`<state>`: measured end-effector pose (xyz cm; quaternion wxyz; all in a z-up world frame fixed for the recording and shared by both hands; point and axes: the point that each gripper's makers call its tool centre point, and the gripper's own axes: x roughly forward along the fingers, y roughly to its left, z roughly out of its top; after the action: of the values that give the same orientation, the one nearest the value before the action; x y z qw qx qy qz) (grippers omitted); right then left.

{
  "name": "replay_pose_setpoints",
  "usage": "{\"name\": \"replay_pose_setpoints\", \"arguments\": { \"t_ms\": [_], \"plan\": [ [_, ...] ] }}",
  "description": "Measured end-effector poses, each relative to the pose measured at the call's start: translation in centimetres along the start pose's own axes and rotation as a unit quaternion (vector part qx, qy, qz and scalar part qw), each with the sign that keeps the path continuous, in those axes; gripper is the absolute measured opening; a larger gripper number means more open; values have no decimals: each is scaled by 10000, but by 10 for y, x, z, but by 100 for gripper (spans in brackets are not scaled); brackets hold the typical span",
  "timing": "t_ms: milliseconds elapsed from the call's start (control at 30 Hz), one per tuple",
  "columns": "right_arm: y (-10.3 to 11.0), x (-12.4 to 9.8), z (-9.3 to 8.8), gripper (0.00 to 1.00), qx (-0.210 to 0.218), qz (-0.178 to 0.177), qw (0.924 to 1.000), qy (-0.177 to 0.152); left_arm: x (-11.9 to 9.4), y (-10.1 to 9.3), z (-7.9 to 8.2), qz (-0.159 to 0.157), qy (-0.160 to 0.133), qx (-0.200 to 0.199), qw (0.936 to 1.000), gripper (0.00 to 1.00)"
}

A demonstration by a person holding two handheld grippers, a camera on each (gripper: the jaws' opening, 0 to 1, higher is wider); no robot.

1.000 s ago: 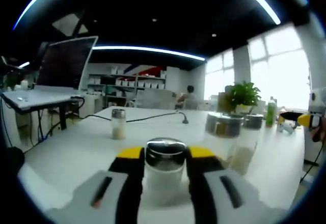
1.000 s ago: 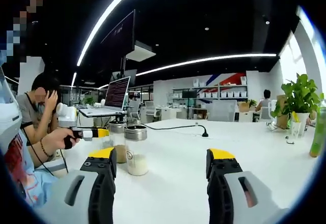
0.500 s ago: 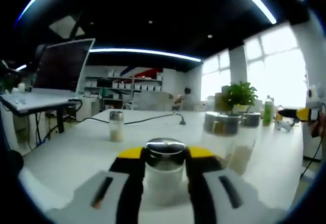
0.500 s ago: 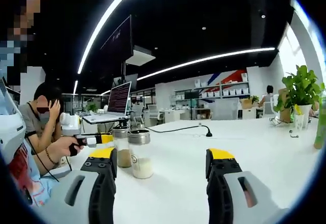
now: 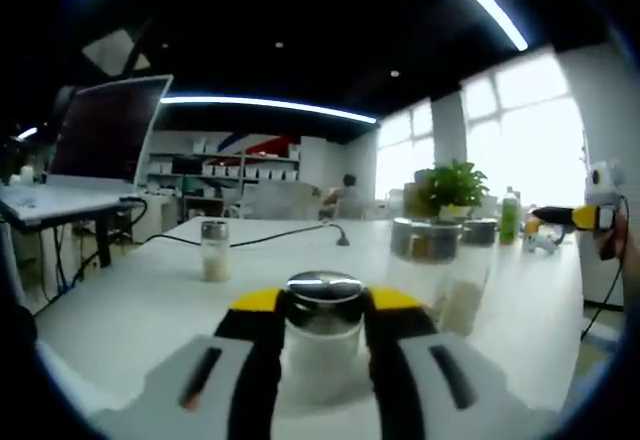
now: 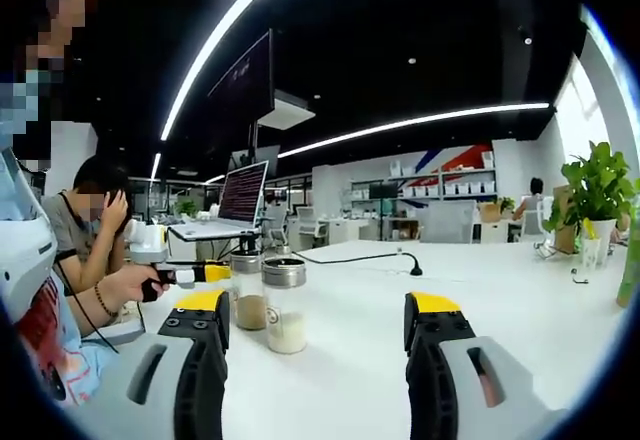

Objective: Rotate the seasoning bottle until the label or dispensing opening points toward the visible target arrow and the bottle remains upright within the marked orientation range

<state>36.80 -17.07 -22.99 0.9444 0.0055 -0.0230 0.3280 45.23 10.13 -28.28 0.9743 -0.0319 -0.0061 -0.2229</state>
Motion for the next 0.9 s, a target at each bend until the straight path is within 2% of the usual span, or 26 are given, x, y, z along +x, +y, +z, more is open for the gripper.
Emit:
{"name": "replay_pose_setpoints", "arguments": {
  "t_ms": [133, 267, 567, 900],
  "plan": [
    [-1, 0, -1, 73, 26, -12, 10000, 13, -1, -1, 0, -222, 19, 25, 9997, 32],
    [0, -1, 0, 73, -18, -4, 10000, 0, -1, -2, 1, -648, 100, -11, 9978, 32],
    [-1, -2, 6, 73, -63, -8, 9999, -83, 1, -1, 0, -1103, 168, 51, 9937, 32],
    [1, 1, 3, 72, -16, 77, 10000, -44, 4, -1, 0, -1766, 211, 29, 9841, 32]
  ]
}}
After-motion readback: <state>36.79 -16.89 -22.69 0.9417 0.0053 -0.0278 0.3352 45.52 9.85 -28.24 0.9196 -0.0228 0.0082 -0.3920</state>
